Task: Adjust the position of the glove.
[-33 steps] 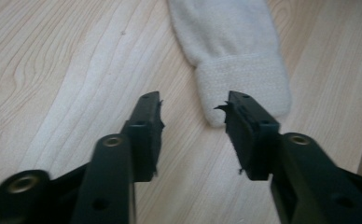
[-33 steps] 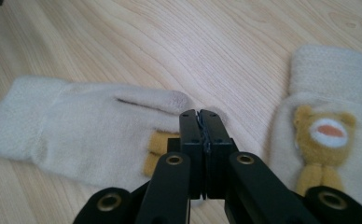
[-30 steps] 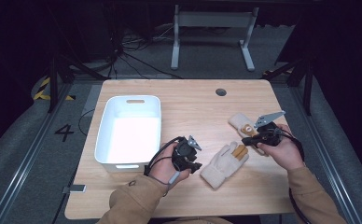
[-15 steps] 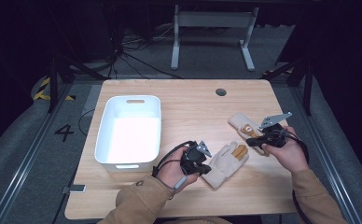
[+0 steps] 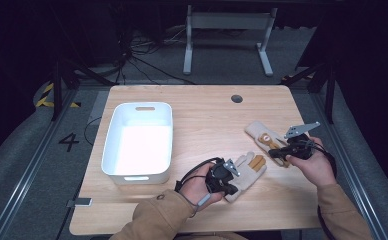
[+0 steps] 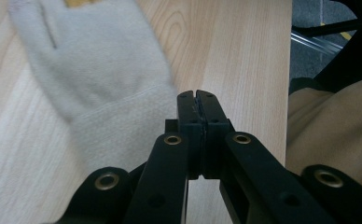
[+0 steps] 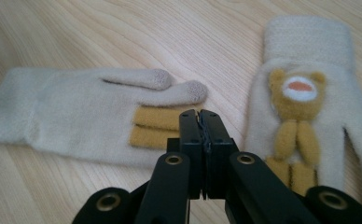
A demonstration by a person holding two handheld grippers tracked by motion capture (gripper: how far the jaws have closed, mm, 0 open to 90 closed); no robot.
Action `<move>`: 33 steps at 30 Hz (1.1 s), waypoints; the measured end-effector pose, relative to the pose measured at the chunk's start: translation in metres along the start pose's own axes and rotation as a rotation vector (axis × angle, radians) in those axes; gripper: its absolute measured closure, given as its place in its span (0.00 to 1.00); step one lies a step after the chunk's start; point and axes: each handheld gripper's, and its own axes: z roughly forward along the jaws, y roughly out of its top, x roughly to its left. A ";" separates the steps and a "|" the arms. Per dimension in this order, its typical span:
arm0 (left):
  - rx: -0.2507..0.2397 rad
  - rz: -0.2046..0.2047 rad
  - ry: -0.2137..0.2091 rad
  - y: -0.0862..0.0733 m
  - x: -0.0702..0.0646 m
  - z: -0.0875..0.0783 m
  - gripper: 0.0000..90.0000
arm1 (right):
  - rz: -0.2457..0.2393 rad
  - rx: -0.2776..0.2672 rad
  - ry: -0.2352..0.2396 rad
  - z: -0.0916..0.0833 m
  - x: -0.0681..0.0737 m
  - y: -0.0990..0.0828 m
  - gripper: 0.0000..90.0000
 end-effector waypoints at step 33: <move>0.041 -0.004 -0.021 -0.007 0.003 0.039 1.00 | 0.002 0.015 0.014 0.006 -0.001 -0.002 0.98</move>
